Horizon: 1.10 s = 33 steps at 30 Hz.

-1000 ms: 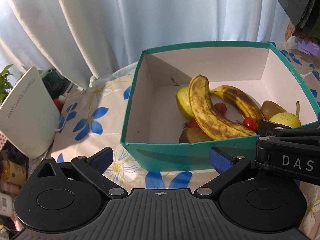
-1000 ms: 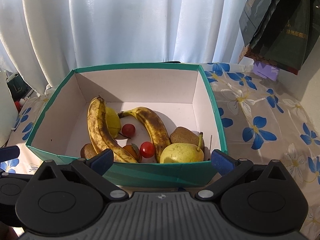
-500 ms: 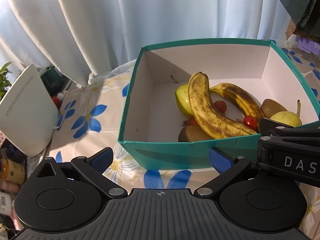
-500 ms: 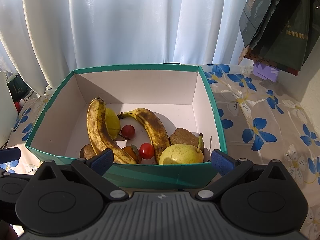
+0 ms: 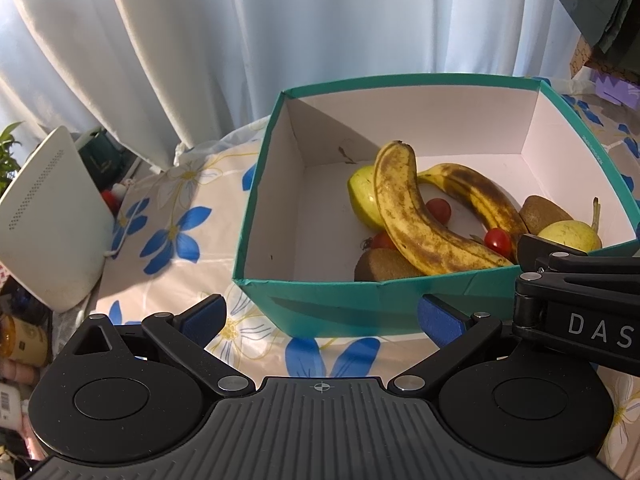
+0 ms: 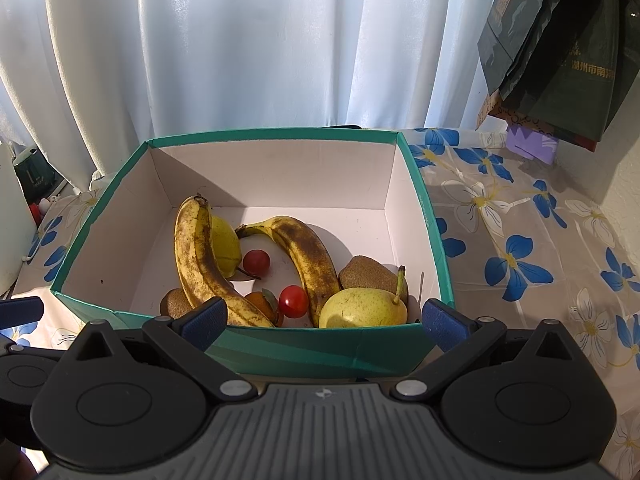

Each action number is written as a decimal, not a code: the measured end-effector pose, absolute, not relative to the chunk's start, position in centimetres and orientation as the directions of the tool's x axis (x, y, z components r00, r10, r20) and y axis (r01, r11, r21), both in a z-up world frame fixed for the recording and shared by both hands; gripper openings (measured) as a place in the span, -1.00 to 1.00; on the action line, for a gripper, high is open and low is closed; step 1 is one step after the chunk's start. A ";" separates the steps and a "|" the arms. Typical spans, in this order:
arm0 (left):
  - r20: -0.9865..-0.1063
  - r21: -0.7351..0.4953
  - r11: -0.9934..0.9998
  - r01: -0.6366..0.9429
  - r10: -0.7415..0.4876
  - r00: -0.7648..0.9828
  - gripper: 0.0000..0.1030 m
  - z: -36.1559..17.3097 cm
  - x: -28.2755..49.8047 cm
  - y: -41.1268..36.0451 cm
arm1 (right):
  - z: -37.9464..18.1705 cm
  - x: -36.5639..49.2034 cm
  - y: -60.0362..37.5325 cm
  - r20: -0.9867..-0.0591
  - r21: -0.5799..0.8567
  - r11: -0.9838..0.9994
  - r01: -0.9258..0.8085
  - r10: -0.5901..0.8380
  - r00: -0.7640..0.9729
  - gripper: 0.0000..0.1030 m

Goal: Organize fruits

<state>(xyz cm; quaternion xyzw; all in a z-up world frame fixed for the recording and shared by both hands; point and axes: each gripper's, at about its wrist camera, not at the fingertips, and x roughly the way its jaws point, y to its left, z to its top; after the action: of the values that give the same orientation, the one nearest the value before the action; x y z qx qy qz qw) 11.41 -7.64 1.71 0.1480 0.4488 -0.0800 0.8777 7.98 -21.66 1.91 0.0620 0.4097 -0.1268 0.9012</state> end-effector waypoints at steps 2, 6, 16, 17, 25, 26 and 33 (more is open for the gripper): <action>-0.812 0.187 0.943 0.274 -0.008 0.583 1.00 1.7 11.4 -7.7 | 1.9 8.0 -21.7 -0.754 0.008 0.960 0.280 -0.178 0.632 1.00; -0.816 0.181 0.944 0.277 -0.013 0.578 1.00 1.6 11.4 -7.7 | 1.9 8.0 -21.6 -0.754 0.008 0.960 0.279 -0.178 0.632 1.00; -0.816 0.181 0.943 0.279 -0.014 0.578 1.00 1.6 11.4 -7.8 | 1.9 8.0 -21.6 -0.754 0.008 0.960 0.280 -0.178 0.633 1.00; -0.817 0.179 0.943 0.280 -0.016 0.577 1.00 1.6 11.4 -7.8 | 2.0 8.0 -21.6 -0.754 0.008 0.960 0.280 -0.178 0.632 1.00; -0.820 0.174 0.944 0.282 -0.020 0.572 1.00 1.6 11.4 -7.8 | 2.0 8.0 -21.6 -0.754 0.008 0.960 0.280 -0.178 0.633 1.00; -0.820 0.173 0.944 0.282 -0.020 0.571 1.00 1.6 11.4 -7.8 | 2.0 8.0 -21.6 -0.754 0.008 0.960 0.280 -0.178 0.633 1.00; -0.805 0.173 0.942 0.289 -0.034 0.592 1.00 1.7 11.2 -7.8 | 2.0 8.0 -21.6 -0.754 0.009 0.960 0.279 -0.177 0.633 1.00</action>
<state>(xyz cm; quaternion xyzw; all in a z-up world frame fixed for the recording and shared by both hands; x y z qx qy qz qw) 11.15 -7.77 1.75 0.1443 0.4422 -0.0917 0.8805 8.01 -21.59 2.00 0.0624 0.4093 -0.1267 0.9014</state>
